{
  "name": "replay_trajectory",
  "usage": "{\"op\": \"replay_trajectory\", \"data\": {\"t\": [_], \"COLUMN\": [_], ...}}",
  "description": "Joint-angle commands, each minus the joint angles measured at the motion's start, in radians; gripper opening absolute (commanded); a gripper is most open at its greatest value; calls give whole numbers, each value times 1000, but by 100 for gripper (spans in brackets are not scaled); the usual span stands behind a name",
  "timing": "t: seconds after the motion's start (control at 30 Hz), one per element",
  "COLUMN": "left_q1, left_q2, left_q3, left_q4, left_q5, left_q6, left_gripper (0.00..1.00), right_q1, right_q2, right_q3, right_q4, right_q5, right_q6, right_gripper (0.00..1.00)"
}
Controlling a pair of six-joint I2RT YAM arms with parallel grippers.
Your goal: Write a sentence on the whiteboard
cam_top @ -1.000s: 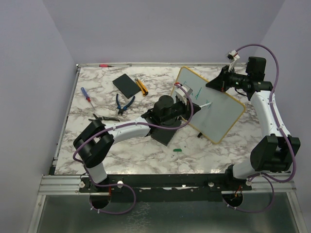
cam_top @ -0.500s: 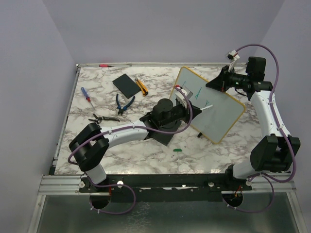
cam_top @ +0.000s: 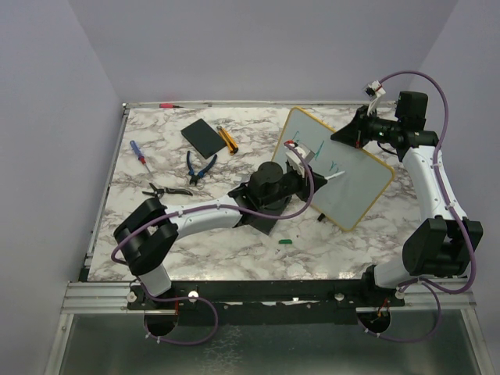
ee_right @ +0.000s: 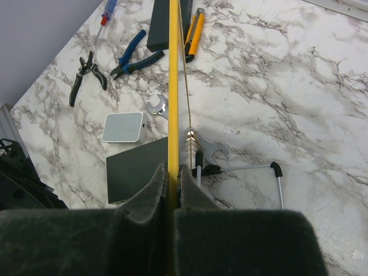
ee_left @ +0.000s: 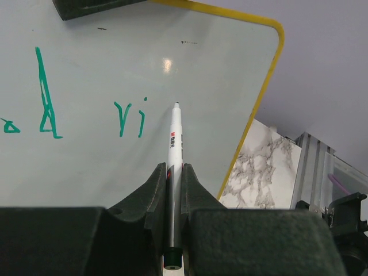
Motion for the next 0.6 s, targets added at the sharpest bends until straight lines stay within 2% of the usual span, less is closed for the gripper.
{"op": "replay_trajectory", "data": {"t": [0.0, 0.57], "left_q1": [-9, -9], "left_q2": [27, 85], "left_q3": [47, 108], "left_q4": [-1, -12], "left_q5": [-45, -82], "left_q6": [16, 30], "left_gripper": [0, 0], "right_q1": [13, 13], "right_q2": [-10, -10], "right_q3": [-25, -25], "right_q4": [-93, -93], "right_q5": [-33, -33], "right_q6": [-2, -4], "right_gripper": [1, 1]}}
